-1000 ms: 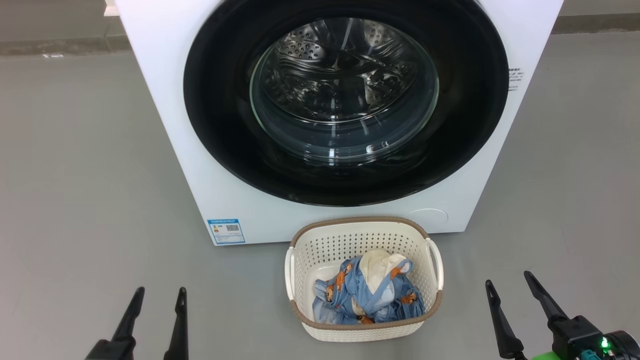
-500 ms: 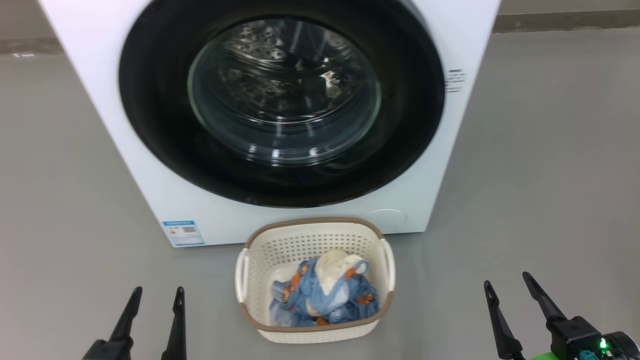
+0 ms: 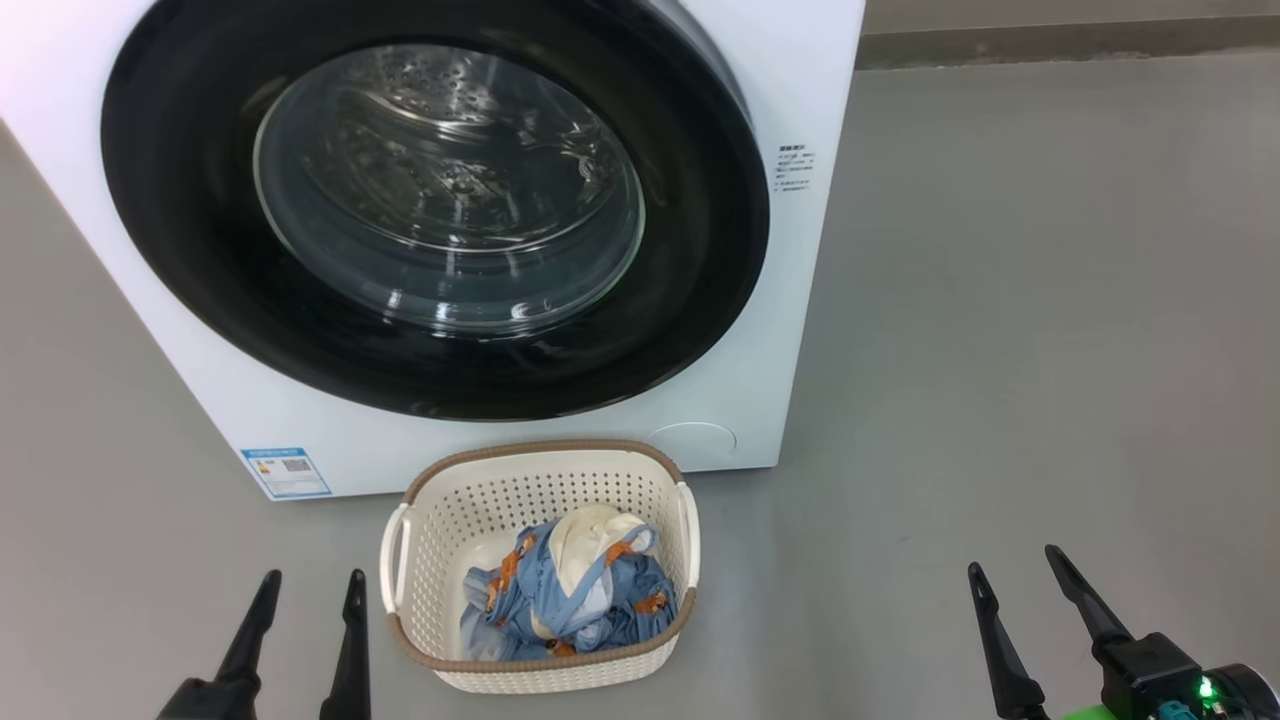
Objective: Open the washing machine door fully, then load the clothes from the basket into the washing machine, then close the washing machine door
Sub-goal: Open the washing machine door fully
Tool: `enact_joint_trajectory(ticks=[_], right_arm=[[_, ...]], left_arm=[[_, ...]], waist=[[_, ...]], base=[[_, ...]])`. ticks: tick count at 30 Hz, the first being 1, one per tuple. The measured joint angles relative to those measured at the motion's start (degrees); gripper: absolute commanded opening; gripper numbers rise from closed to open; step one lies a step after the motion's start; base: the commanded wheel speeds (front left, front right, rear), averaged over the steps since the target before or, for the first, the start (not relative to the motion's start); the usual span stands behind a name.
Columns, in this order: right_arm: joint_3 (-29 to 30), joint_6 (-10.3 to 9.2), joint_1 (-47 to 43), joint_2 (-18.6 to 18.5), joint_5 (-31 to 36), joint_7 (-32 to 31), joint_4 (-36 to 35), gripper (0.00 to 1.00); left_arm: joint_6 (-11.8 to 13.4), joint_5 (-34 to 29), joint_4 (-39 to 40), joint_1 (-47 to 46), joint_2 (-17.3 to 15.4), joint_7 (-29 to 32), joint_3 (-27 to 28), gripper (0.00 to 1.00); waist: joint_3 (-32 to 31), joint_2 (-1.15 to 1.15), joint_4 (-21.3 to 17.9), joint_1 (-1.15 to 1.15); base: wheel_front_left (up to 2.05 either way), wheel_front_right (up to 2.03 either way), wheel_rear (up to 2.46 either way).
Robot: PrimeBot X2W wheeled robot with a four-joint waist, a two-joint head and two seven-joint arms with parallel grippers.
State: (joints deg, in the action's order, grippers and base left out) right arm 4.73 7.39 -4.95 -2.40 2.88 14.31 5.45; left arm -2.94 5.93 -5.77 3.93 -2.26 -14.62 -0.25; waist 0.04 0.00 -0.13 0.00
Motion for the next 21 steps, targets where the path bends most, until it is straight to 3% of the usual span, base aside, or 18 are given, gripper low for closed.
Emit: enact_joint_trajectory(ticks=[12,13,14,21], right_arm=[[0.3,0.00,0.0,0.0,-1.3,0.0,0.0,0.97],[0.3,0.00,0.0,0.0,-1.4,0.0,0.0,0.29],[0.1,0.00,0.0,0.0,-1.5,0.0,0.0,0.00],[-0.4,0.00,0.0,0.1,-2.1,0.0,0.2,0.00]], left_arm=[[0.0,0.5,-0.2,0.0,0.0,0.0,0.0,1.00],[0.0,0.5,-0.2,0.0,0.0,0.0,0.0,1.00],[0.0,0.5,-0.2,0.0,0.0,0.0,0.0,1.00],[0.1,1.0,-0.2,0.0,0.0,0.0,-0.1,1.00]], waist=[[-0.4,0.00,0.1,0.00],[-0.5,0.00,0.2,0.00],[-0.5,0.00,0.2,0.00],[-0.9,0.00,0.3,0.00]], base=[[0.03,0.03,-0.07],[0.00,0.00,0.00],[0.00,0.00,0.00],[0.00,0.00,0.00]])
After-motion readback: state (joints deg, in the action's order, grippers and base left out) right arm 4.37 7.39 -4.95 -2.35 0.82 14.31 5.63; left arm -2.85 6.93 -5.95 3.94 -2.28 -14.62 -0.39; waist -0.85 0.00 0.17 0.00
